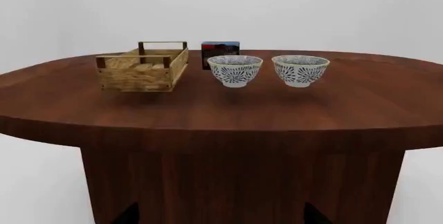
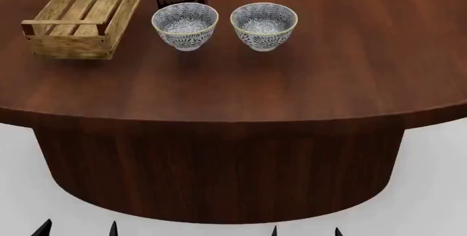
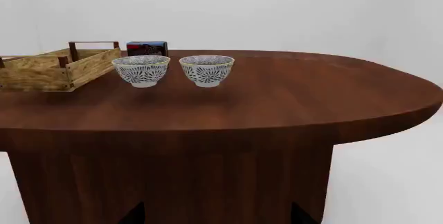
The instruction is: Stack the left bowl on the right bowl and place them in the tray.
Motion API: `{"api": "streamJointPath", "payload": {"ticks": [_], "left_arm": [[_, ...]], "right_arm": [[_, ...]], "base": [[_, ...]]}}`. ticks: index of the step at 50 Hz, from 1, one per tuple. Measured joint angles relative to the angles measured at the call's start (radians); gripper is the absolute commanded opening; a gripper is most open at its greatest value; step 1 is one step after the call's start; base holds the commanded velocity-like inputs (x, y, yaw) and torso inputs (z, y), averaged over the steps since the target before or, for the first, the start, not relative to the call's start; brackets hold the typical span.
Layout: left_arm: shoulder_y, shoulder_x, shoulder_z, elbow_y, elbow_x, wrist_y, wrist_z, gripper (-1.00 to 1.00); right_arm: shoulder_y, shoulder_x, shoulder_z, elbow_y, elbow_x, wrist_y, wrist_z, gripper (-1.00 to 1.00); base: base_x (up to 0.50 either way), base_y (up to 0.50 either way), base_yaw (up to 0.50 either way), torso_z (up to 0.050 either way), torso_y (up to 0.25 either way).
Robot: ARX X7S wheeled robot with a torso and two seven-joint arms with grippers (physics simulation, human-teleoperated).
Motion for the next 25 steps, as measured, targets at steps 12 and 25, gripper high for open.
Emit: {"api": "streamJointPath", "payload": {"ticks": [12, 25], "left_arm": [[-0.018, -0.043, 0.046, 0.043, -0.027, -0.042, -0.070, 1.00], [-0.086, -0.098, 0.048, 0.208, -0.015, -0.256, -0.125, 1.00]], "right_arm": [[0.012, 0.042, -0.047, -0.098, -0.022, 0.089, 0.057, 1.00], [0.062, 0.102, -0.024, -0.424, -0.072, 0.422, 0.082, 1.00]], "base": [[0.00, 0.00, 0.00, 0.000, 0.000], [0.00, 0.00, 0.00, 0.000, 0.000]]}}
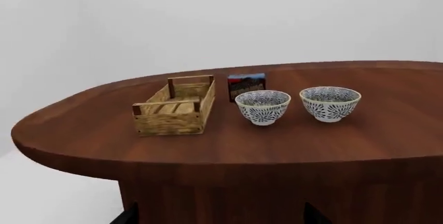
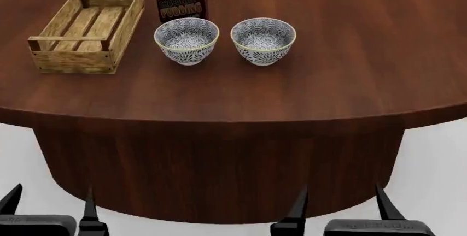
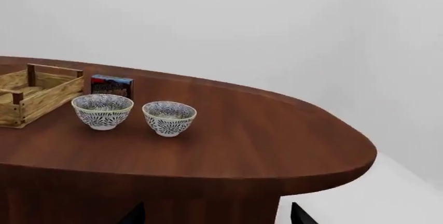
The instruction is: Stack the left bowl on the right bowl and place them in the tray.
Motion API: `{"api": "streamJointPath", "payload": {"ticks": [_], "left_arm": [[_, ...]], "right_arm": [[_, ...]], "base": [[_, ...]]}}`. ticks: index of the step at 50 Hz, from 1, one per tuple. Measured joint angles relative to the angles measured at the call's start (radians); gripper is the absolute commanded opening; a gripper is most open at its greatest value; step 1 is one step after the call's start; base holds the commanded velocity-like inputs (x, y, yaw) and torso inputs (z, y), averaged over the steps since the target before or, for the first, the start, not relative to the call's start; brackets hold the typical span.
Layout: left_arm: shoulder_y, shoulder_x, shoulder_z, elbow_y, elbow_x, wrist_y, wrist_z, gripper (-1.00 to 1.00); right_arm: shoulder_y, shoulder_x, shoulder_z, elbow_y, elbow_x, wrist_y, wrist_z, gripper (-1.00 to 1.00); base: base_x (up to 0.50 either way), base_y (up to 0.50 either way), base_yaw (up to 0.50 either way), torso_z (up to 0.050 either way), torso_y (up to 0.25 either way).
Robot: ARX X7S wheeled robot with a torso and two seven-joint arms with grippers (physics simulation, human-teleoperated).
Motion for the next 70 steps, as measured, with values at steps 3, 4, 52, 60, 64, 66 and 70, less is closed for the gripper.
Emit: {"api": "streamJointPath", "payload": {"ticks": [3, 4, 52, 60, 64, 66, 70], "left_arm": [[-0.021, -0.013, -0.005, 0.056, 0.003, -0.054, -0.010, 1.00], [-0.028, -0.018, -0.007, 0.074, 0.005, -0.070, -0.013, 1.00], [-0.146, -0.071, -0.122, 0.381, -0.078, -0.369, -0.061, 1.00], [-0.118, -0.068, -0.123, 0.383, -0.088, -0.349, -0.064, 1.00], [-0.108, -0.068, -0.122, 0.386, -0.093, -0.343, -0.065, 1.00], [-0.104, -0.068, -0.121, 0.388, -0.095, -0.340, -0.066, 1.00], [-0.097, -0.069, -0.120, 0.390, -0.099, -0.335, -0.068, 1.00]], "right_arm": [[0.018, 0.018, 0.012, -0.075, -0.012, 0.085, 0.001, 1.00], [0.025, 0.025, 0.017, -0.099, -0.016, 0.113, 0.001, 1.00], [0.144, 0.081, 0.078, -0.495, -0.091, 0.527, 0.059, 1.00], [0.130, 0.074, 0.076, -0.508, -0.083, 0.535, 0.062, 1.00], [0.125, 0.067, 0.086, -0.516, -0.074, 0.538, 0.059, 1.00], [0.124, 0.063, 0.092, -0.519, -0.068, 0.542, 0.058, 1.00], [0.123, 0.058, 0.099, -0.521, -0.060, 0.549, 0.056, 1.00]], "base": [[0.00, 0.00, 0.00, 0.000, 0.000], [0.00, 0.00, 0.00, 0.000, 0.000], [0.00, 0.39, 0.00, 0.000, 0.000], [0.03, 0.32, 0.00, 0.000, 0.000], [0.46, 0.00, 0.00, 0.000, 0.000], [0.50, 0.00, 0.00, 0.000, 0.000], [0.50, 0.00, 0.00, 0.000, 0.000]]}}
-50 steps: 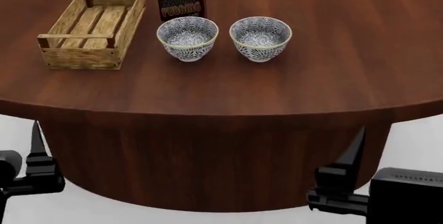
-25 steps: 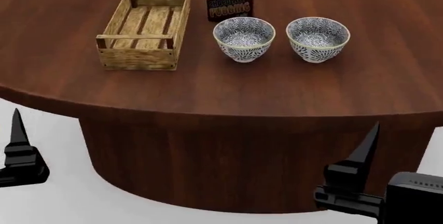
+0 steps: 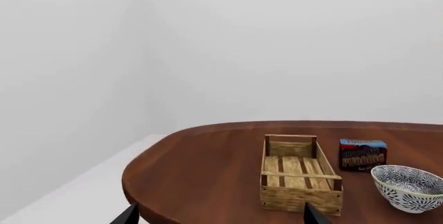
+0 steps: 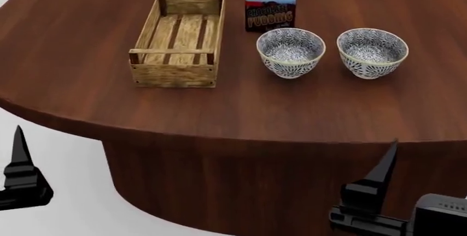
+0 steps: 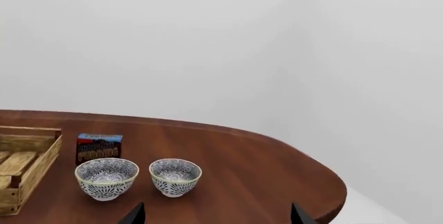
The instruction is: Stack the left bowl on the right bowl and place them in the tray.
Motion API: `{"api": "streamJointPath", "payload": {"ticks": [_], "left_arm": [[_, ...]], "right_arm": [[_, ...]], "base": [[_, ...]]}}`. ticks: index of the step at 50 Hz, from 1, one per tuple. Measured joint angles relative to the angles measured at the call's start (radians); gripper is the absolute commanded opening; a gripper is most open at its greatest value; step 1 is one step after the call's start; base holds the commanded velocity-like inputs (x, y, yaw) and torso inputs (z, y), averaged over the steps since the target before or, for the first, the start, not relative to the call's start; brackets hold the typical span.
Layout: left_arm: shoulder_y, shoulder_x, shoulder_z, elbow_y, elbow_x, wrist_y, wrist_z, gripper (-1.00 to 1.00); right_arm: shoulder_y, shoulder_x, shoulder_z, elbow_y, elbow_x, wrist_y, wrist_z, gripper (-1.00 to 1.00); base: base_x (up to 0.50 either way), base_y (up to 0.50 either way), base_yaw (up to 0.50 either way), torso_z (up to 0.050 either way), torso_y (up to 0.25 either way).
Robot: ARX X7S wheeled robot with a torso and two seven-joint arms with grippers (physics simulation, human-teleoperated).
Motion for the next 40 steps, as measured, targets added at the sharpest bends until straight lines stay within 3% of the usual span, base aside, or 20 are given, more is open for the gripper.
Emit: {"api": "streamJointPath", "payload": {"ticks": [40], "left_arm": [[0.014, -0.022, 0.019, 0.015, -0.043, 0.029, -0.012, 1.00]], "right_arm": [[-0.007, -0.003, 0.018, 0.016, 0.033, -0.003, 0.019, 1.00]], "base": [[0.50, 0.00, 0.00, 0.000, 0.000]]}}
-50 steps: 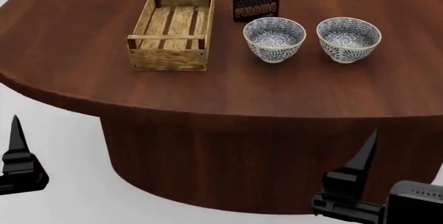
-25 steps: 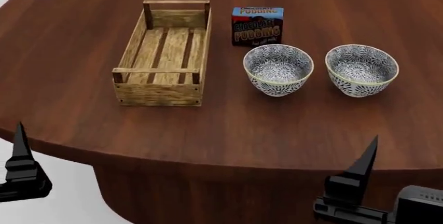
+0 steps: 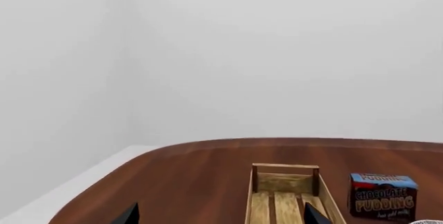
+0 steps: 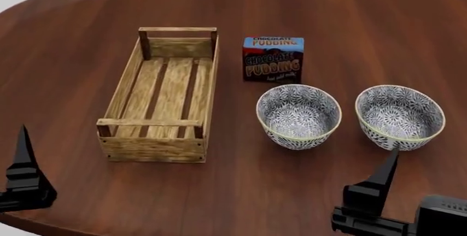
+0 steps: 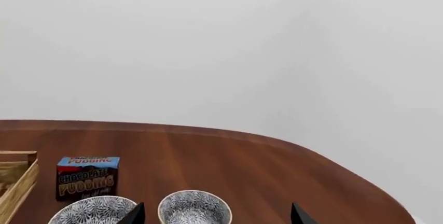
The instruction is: Stack the left bowl on the right bowl and place them in the tray.
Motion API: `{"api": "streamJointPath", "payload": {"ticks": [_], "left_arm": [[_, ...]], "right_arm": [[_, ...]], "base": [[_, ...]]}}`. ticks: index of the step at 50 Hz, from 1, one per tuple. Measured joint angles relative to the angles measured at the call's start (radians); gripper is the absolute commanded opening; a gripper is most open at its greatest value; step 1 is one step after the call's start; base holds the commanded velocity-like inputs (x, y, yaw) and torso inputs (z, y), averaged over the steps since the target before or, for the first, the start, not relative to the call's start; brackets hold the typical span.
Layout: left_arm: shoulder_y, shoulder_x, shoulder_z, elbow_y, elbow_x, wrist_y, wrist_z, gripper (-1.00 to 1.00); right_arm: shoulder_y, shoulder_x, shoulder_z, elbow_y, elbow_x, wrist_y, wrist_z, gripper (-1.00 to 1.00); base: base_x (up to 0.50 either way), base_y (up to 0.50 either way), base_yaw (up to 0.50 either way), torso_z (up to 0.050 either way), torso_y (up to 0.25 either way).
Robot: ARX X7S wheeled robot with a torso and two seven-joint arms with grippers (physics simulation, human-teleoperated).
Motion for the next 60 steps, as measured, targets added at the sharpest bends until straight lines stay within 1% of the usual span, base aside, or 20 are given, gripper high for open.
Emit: {"api": "streamJointPath", "payload": {"ticks": [46, 60], "left_arm": [[0.000, -0.032, 0.018, 0.031, -0.040, -0.014, -0.042, 1.00], [0.003, -0.039, 0.022, 0.025, -0.048, -0.004, -0.051, 1.00]], "right_arm": [[-0.021, 0.004, 0.003, 0.031, 0.035, -0.019, 0.022, 1.00], [-0.026, 0.009, -0.006, 0.047, 0.044, -0.021, 0.027, 1.00]], "base": [[0.50, 0.02, 0.00, 0.000, 0.001], [0.37, 0.08, 0.00, 0.000, 0.001]]}}
